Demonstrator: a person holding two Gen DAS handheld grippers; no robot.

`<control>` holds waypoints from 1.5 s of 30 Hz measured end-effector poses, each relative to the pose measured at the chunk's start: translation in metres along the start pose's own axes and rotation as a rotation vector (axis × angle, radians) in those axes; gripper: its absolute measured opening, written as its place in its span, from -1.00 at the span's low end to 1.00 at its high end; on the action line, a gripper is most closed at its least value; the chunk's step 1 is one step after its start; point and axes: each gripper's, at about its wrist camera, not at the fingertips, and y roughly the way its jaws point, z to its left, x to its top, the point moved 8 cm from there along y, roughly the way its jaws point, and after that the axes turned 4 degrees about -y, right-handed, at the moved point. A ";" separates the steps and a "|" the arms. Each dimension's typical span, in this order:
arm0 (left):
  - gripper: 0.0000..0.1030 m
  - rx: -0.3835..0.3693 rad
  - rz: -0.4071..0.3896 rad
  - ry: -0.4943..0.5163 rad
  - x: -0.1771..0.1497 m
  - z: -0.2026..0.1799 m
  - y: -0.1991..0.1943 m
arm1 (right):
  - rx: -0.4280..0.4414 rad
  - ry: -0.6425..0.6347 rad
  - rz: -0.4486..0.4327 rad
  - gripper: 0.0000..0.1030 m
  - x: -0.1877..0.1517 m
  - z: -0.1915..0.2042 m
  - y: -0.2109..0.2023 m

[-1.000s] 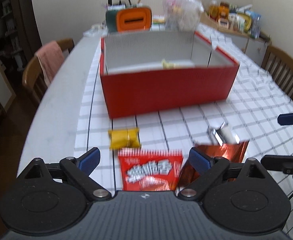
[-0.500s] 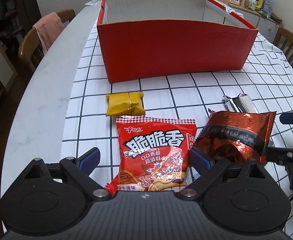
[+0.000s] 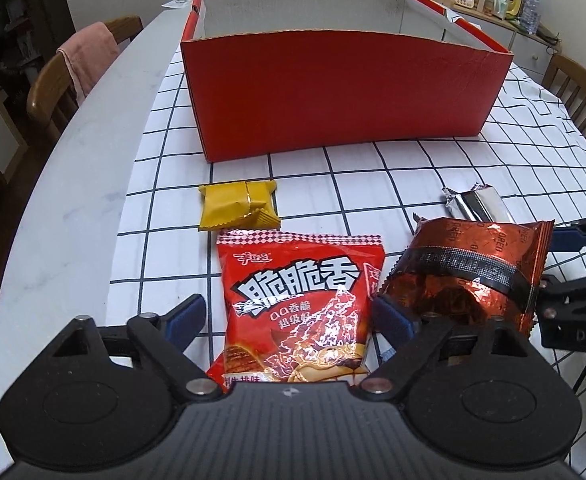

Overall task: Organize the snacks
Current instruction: 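Grasp the red chip bag with the left gripper while the right grasps the silver foil bar, then carry the chip bag and silver bar into the red box and open both grippers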

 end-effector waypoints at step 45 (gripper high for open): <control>0.38 -0.055 -0.148 -0.109 0.036 0.019 -0.064 | 0.039 0.114 -0.232 -0.20 0.012 -0.025 -0.073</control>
